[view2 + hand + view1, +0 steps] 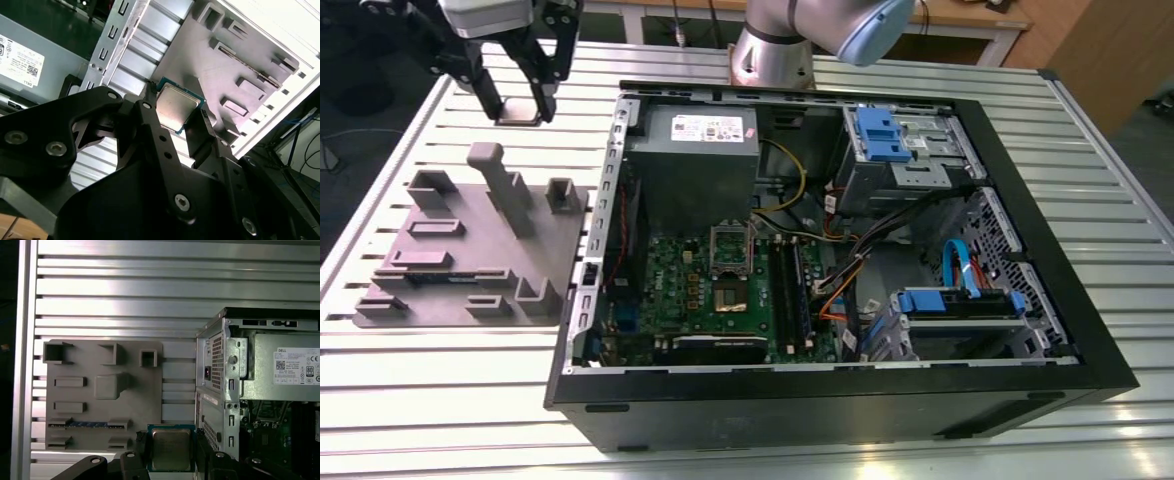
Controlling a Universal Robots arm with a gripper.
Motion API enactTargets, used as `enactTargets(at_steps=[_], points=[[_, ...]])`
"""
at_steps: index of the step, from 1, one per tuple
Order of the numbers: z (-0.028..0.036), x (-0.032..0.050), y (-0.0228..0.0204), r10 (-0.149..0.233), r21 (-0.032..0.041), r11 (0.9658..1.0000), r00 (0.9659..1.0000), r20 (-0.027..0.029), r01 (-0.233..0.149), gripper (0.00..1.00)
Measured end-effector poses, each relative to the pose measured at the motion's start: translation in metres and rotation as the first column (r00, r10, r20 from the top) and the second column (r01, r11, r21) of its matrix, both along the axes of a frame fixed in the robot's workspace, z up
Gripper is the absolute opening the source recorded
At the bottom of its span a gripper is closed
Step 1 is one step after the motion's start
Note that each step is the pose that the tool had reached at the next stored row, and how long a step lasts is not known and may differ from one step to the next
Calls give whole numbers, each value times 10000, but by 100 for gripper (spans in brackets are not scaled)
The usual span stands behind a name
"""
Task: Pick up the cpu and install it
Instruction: 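Pick up the cpu and move it towards the insertion slot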
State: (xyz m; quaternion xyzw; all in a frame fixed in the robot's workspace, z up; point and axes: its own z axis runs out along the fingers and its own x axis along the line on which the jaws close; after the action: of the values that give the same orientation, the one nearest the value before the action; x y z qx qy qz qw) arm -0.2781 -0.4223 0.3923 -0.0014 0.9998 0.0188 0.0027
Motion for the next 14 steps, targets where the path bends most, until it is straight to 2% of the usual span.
enactTargets(at_steps=[5, 11, 14], points=[[0, 42, -2, -1, 0, 10000, 10000, 0, 1, 47], [-1, 48, -52, 0, -1, 10000, 10000, 0, 0, 47], [-2, 61, -58, -1, -1, 10000, 10000, 0, 1, 47]])
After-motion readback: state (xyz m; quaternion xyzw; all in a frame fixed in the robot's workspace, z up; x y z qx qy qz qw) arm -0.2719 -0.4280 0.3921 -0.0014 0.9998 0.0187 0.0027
